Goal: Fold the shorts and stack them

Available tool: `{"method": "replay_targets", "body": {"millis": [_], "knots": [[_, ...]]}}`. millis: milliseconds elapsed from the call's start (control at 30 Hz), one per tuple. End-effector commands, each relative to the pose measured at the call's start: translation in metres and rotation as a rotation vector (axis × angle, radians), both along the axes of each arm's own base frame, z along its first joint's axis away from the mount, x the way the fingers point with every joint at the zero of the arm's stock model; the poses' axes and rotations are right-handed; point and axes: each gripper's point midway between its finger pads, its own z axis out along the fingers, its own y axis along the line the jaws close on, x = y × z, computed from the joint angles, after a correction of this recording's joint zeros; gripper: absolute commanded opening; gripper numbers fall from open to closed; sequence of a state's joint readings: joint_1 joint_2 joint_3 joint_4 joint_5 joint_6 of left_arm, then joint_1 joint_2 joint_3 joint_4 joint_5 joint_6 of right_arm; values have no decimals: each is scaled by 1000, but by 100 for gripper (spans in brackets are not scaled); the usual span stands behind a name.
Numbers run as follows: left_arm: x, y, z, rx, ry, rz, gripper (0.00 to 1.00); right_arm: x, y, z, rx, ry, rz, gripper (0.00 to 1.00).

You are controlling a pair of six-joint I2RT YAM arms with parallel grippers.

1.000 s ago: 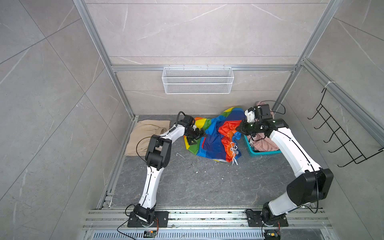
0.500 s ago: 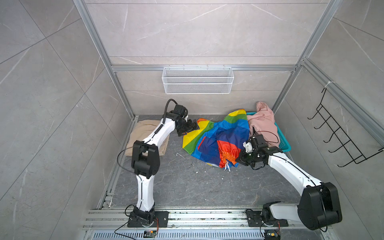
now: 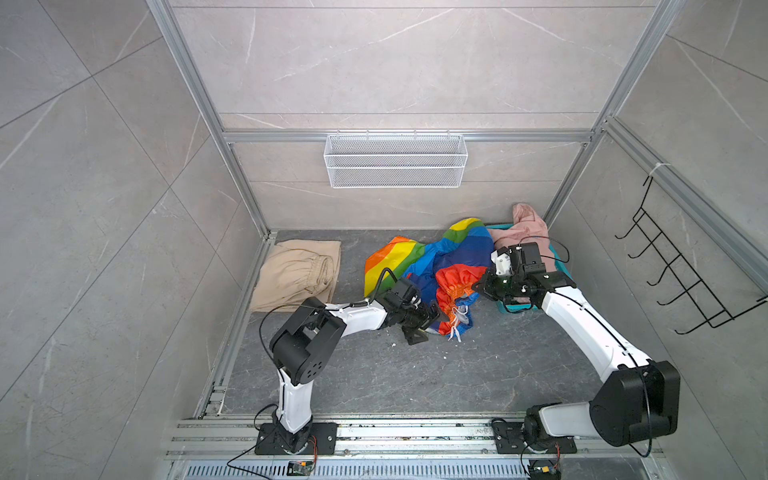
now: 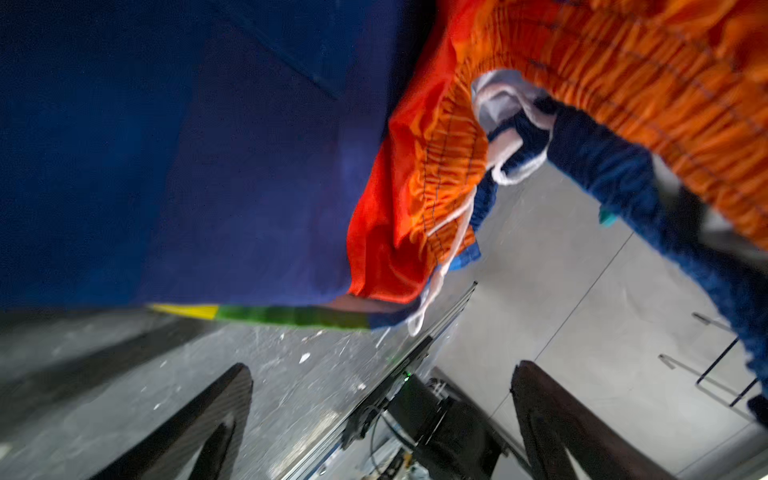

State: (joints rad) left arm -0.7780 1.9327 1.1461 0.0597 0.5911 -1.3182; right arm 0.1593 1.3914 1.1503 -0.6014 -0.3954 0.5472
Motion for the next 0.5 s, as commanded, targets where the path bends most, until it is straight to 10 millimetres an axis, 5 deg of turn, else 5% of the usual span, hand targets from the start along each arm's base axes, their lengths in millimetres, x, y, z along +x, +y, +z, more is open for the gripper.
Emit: {"method": "replay_targets", "body": {"millis": [0,200,467], "knots": [[21,-35,42,-187,34,111,99,8,2,9,14,-25,4,0],[29,-46,11,-195,146,206,93,9,-1,14,-7,-47,4,0],[19,-31,-25,-116,174,240,77,17,-4,19,-33,-73,18,0]]}}
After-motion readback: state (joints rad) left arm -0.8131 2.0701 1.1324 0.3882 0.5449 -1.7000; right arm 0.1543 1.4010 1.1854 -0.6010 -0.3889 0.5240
